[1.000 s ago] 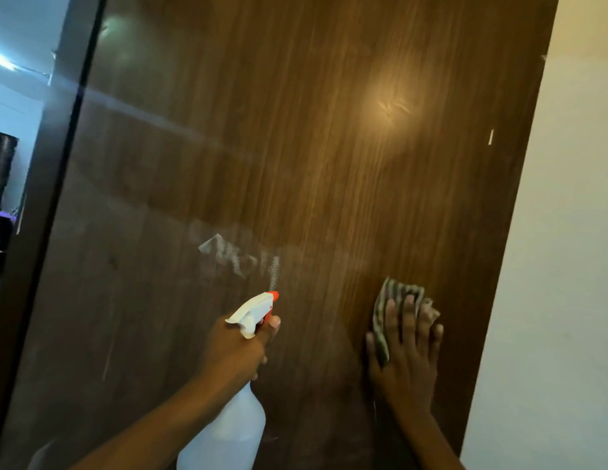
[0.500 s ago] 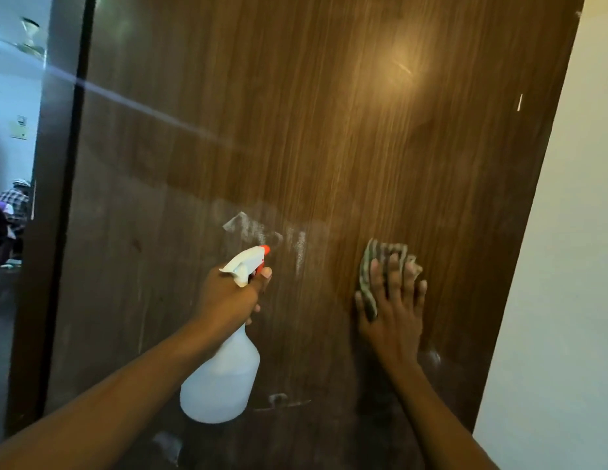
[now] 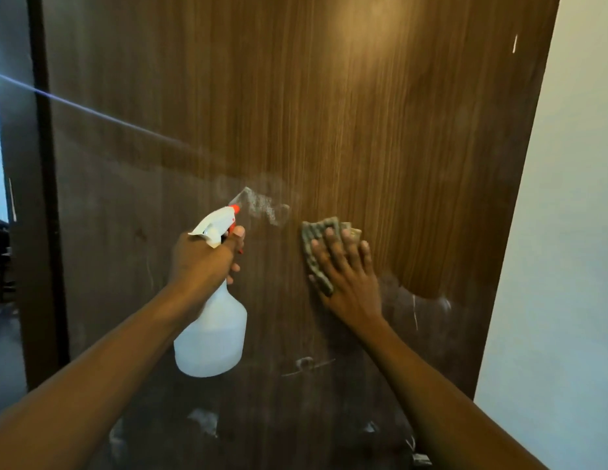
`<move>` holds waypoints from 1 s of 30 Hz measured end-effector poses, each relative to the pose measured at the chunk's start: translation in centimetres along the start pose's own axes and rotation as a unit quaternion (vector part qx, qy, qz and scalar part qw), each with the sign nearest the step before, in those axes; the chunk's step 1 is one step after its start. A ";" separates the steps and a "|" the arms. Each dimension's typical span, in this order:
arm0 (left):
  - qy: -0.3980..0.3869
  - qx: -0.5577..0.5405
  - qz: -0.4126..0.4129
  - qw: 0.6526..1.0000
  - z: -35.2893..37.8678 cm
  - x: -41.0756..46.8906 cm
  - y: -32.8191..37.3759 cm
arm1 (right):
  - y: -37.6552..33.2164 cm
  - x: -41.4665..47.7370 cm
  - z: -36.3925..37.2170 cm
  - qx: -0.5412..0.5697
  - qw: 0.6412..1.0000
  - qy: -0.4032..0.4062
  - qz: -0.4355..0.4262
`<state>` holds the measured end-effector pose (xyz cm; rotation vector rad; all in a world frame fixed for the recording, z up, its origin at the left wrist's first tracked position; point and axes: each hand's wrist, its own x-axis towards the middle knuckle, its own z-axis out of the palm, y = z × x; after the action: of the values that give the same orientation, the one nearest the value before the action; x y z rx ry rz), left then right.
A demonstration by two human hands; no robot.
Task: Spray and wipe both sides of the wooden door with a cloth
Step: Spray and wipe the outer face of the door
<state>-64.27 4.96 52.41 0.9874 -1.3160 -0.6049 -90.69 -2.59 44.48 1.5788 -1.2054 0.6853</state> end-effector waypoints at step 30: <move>0.017 0.021 -0.022 0.999 -7.5 2.6 -0.9 | -12.9 11.3 -1.3 0.045 0.998 -0.022 -0.031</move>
<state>-56.34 4.21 53.23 1.0589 -1.2848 -0.5930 -74.65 -5.37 49.94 1.7072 -1.1659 0.6757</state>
